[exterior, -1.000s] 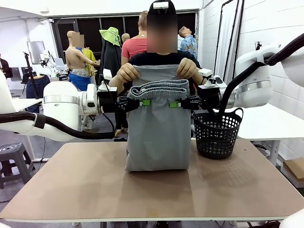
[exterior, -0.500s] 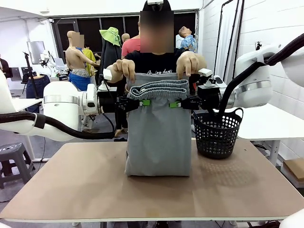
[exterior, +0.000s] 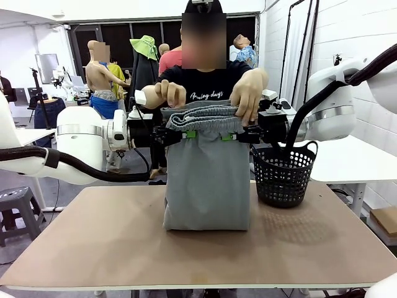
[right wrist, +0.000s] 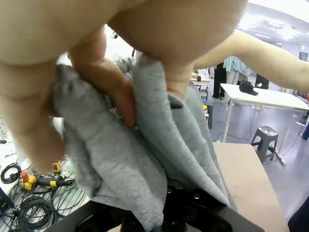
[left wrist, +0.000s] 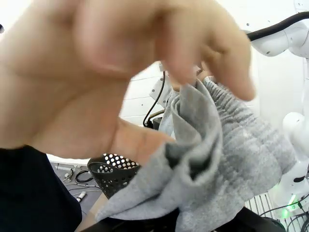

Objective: Fold the training pants.
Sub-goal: Release the ends of the Training pants and then grab the overlapped ends.

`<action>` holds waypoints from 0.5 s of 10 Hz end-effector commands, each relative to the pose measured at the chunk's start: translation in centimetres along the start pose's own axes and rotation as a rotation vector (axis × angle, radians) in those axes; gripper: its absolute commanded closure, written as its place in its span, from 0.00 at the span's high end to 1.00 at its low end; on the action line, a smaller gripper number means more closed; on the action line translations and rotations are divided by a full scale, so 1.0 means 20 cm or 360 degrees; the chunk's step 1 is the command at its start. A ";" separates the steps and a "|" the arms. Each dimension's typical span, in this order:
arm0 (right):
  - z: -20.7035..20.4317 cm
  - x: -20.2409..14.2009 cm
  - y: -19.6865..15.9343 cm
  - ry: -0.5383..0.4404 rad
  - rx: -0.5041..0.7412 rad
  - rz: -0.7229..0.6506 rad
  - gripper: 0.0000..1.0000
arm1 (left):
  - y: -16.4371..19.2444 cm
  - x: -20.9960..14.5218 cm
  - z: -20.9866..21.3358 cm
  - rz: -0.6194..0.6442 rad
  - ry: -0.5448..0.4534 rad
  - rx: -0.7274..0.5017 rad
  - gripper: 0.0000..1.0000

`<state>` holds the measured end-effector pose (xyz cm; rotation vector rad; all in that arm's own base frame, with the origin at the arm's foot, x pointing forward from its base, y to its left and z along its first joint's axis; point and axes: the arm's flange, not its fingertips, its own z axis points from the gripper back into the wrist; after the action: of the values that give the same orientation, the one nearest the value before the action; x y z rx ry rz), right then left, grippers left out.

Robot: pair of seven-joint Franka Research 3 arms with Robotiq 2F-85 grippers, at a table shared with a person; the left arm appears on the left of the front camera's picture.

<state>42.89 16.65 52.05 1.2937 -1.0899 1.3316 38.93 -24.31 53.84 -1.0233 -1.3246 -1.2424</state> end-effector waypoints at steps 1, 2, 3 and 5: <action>-0.01 0.01 0.01 -0.0038 -0.0013 0.0003 0.00 | -0.01 0.02 0.00 0.0014 -0.0028 0.0005 0.00; -0.01 0.01 0.01 -0.0038 -0.0013 0.0003 0.00 | -0.01 0.02 0.00 0.0014 -0.0028 0.0005 0.00; -0.01 0.01 0.01 -0.0038 -0.0013 0.0003 0.00 | -0.01 0.02 0.00 0.0014 -0.0028 0.0005 0.00; -0.01 0.01 0.01 -0.0038 -0.0013 0.0003 0.00 | -0.01 0.02 0.00 0.0014 -0.0028 0.0005 0.00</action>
<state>42.89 16.65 52.06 1.2940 -1.0898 1.3318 38.93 -24.30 53.79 -1.0235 -1.3236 -1.2419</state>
